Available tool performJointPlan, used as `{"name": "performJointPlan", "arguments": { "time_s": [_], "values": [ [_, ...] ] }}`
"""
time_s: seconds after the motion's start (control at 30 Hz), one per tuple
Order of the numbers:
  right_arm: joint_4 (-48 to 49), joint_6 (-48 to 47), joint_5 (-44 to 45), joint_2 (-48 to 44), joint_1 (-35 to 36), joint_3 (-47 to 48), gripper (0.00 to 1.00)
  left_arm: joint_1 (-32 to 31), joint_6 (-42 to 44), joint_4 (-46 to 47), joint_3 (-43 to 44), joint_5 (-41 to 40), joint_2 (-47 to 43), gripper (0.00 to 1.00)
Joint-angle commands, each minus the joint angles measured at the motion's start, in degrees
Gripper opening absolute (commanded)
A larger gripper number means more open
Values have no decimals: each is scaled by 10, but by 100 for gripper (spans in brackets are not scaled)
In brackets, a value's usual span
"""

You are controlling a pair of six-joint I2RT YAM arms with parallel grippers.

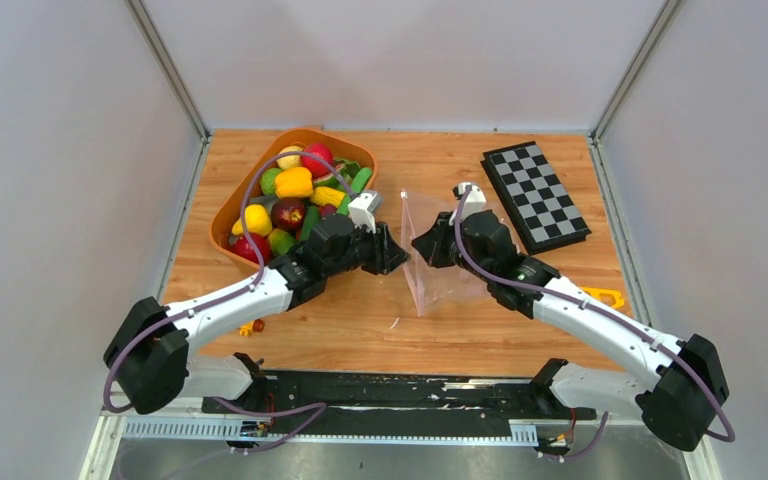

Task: Place the food in the zip-top bag and seal the zipper
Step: Open the zipper of the food storage bag at the center of the board.

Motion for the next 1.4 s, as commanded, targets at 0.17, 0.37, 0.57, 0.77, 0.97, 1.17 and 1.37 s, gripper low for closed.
{"name": "performJointPlan", "arguments": {
  "time_s": [0.17, 0.37, 0.57, 0.77, 0.97, 1.17, 1.37],
  "values": [
    [-122, -79, 23, -17, -2, 98, 0, 1, 28, -11, 18, -63, 6, 5],
    [-277, -149, 93, -30, -3, 164, 0, 1, 46, -47, 32, -114, -3, 0],
    [-447, -182, 111, -12, 0, 258, 0, 0, 41, -45, 53, -115, 0, 0],
    [-387, -162, 55, -5, 3, 248, 6, -1, 22, -19, 68, -58, 13, 0],
    [-329, -132, 63, 17, 13, 230, 27, -2, 21, -22, 68, -54, -2, 0],
    [-323, -136, 54, 47, 28, 240, 36, -2, 22, -27, 70, -45, -6, 0],
    [-284, -119, 76, 68, 69, 242, 42, -3, 15, -18, 71, -33, -5, 0]
  ]
}}
